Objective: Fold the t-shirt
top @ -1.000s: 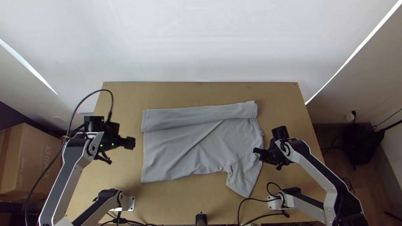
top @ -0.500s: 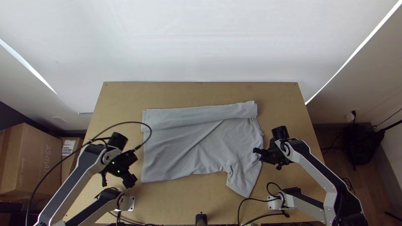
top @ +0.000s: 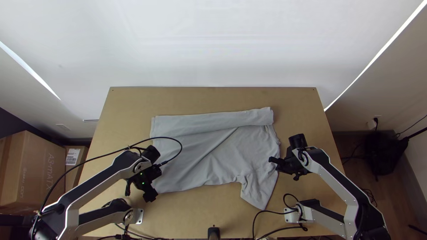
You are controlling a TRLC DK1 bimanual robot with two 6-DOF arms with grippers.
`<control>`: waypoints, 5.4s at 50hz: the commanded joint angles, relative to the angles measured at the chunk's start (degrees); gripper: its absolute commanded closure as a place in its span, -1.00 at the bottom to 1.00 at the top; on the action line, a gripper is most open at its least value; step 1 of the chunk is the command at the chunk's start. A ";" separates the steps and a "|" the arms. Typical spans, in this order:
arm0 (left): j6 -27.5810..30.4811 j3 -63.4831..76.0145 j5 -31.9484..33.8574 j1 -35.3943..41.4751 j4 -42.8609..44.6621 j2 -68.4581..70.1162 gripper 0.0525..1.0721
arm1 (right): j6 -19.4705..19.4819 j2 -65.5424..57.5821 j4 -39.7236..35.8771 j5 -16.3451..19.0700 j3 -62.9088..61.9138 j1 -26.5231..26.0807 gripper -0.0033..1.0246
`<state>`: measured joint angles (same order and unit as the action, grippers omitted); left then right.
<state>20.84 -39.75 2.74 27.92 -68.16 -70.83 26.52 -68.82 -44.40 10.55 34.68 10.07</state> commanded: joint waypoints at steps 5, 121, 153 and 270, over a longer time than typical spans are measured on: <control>-0.27 1.43 -0.11 0.11 1.19 -2.91 -0.51 | -0.95 1.58 -0.25 0.18 -1.10 -0.57 0.95; 6.84 -30.21 6.84 -27.39 22.37 -19.08 0.95 | -10.62 -21.36 6.52 -4.57 38.10 -2.77 0.95; 2.89 -43.31 8.16 -33.28 25.18 -35.52 0.95 | -10.53 -46.67 6.52 -4.57 58.84 -4.26 0.95; -15.83 -17.56 22.48 -33.90 48.39 -28.31 0.95 | 14.43 -23.12 3.97 39.90 47.41 -15.43 -0.79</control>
<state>3.51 -60.20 25.87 -2.11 -19.68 -102.06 40.29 -93.67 -40.75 49.98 83.70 -5.04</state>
